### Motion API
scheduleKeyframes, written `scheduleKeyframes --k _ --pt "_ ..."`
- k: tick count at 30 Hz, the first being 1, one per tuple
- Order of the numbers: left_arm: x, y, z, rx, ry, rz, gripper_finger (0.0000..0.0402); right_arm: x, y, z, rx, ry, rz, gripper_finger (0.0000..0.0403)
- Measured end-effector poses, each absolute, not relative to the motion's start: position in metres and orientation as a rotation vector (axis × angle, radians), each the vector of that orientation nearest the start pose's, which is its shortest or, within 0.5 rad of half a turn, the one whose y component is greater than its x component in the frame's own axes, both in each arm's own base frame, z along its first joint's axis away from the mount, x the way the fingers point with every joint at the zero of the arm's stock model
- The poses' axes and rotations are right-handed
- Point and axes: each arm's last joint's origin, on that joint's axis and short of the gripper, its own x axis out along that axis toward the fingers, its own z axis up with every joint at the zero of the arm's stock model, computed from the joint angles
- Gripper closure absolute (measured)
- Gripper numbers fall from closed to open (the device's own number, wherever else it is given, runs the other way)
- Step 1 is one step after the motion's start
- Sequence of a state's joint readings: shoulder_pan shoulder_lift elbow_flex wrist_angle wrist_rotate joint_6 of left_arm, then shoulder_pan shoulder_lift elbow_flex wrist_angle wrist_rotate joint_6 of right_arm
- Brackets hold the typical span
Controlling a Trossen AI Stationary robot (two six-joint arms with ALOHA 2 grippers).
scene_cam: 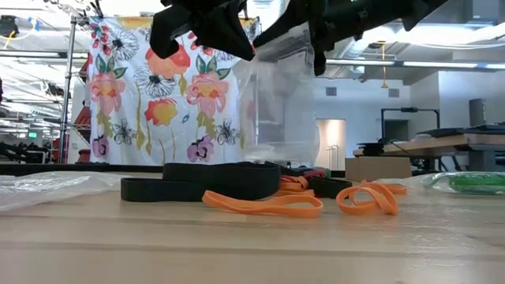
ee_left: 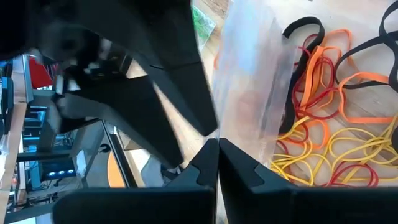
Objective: Sort rubber bands
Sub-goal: Open the top transparent zip bag
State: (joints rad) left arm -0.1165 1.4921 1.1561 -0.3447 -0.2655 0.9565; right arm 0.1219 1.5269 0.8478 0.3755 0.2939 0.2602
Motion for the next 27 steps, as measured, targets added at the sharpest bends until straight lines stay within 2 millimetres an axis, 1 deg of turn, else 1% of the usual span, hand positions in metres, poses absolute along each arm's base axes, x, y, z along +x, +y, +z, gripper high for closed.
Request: scheduleKeyframes --k 13,21,24,27 --pt "0.3229 -0.0326 0.2821 1.050 0.692 -0.197 0.0401 0.3244 0.0308 0.2263 0.182 0.327 -0.234 0.0235" --pt "0.3236 -0.0331 0.2827 1.051 0.675 -0.211 0.0401 0.3248 0.0270 0.2247 0.198 0.355 -0.171 0.0236" --pt "0.3236 -0.0331 0.2827 1.048 0.674 -0.212 0.0401 0.3248 0.0269 0.2247 0.201 0.356 -0.165 0.0254" --pt "0.3236 -0.0331 0.2827 1.042 0.674 -0.210 0.0401 0.3261 0.0275 0.2273 0.205 0.352 -0.148 0.0301"
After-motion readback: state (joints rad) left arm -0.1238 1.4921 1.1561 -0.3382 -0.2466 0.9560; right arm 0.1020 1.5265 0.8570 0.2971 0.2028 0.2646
